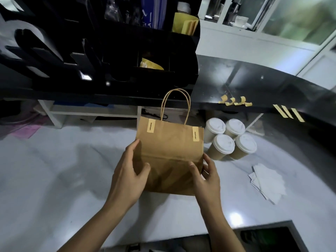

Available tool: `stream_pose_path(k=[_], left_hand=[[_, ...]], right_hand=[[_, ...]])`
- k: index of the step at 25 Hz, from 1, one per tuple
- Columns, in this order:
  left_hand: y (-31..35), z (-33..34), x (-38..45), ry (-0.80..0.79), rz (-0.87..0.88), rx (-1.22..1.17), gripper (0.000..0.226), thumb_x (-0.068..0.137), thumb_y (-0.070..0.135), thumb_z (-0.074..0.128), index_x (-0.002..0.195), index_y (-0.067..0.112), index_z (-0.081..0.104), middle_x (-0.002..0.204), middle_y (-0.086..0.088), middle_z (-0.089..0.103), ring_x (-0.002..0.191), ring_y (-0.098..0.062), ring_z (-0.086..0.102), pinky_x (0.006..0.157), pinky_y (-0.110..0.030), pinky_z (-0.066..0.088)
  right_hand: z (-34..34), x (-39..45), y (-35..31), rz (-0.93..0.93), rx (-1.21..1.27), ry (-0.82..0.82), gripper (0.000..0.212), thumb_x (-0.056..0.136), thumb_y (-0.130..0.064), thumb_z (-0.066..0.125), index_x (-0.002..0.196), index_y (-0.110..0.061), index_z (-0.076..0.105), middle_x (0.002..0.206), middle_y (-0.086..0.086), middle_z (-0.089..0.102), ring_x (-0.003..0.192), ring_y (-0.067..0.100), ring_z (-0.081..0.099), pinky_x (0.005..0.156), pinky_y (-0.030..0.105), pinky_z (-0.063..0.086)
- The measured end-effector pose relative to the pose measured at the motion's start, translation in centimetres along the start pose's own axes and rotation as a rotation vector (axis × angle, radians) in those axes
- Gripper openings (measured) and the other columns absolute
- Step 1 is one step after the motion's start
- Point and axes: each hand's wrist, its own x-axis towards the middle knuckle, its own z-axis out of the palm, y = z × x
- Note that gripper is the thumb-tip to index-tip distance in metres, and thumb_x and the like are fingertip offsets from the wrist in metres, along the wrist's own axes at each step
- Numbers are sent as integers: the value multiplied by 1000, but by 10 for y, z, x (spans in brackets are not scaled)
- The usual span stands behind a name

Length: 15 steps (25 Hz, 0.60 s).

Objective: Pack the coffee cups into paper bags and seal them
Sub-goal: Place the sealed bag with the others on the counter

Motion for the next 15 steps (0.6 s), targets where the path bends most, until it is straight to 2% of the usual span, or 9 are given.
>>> stream_pose_path(k=[4, 8, 10, 13, 15], left_hand=[[17, 16, 2, -83, 57, 4, 75, 95, 26, 66, 153, 48, 23, 154, 26, 29, 137, 5, 27, 111, -29, 34], [34, 36, 1, -167, 119, 33, 80, 95, 25, 66, 156, 45, 17, 158, 26, 22, 141, 6, 21, 114, -29, 30], [42, 48, -4, -188, 144, 43, 80, 95, 24, 66, 155, 45, 18, 156, 28, 22, 139, 9, 21, 114, -28, 30], [55, 68, -15, -226, 167, 66, 80, 94, 23, 66, 155, 45, 19, 158, 25, 24, 139, 9, 23, 114, -28, 30], [63, 81, -25, -261, 192, 79, 80, 94, 24, 66, 154, 48, 19, 155, 28, 24, 137, 9, 24, 112, -26, 31]], right_hand=[[-19, -2, 0, 21, 13, 58, 54, 92, -36, 73, 142, -42, 51, 137, -6, 60, 123, 6, 57, 102, 38, 53], [-45, -5, 5, 33, 21, 113, 57, 91, -44, 72, 141, -53, 46, 138, -9, 57, 117, -7, 54, 82, 15, 51], [-61, -8, 7, 48, 26, 141, 56, 91, -46, 71, 139, -57, 45, 138, -10, 56, 113, -15, 54, 71, 8, 51], [-88, -15, 15, 70, 44, 182, 58, 91, -47, 71, 141, -56, 44, 141, -11, 54, 112, -19, 51, 68, 1, 49], [-106, -21, 21, 82, 54, 228, 58, 90, -49, 71, 141, -58, 43, 141, -11, 54, 114, -14, 53, 69, 5, 50]])
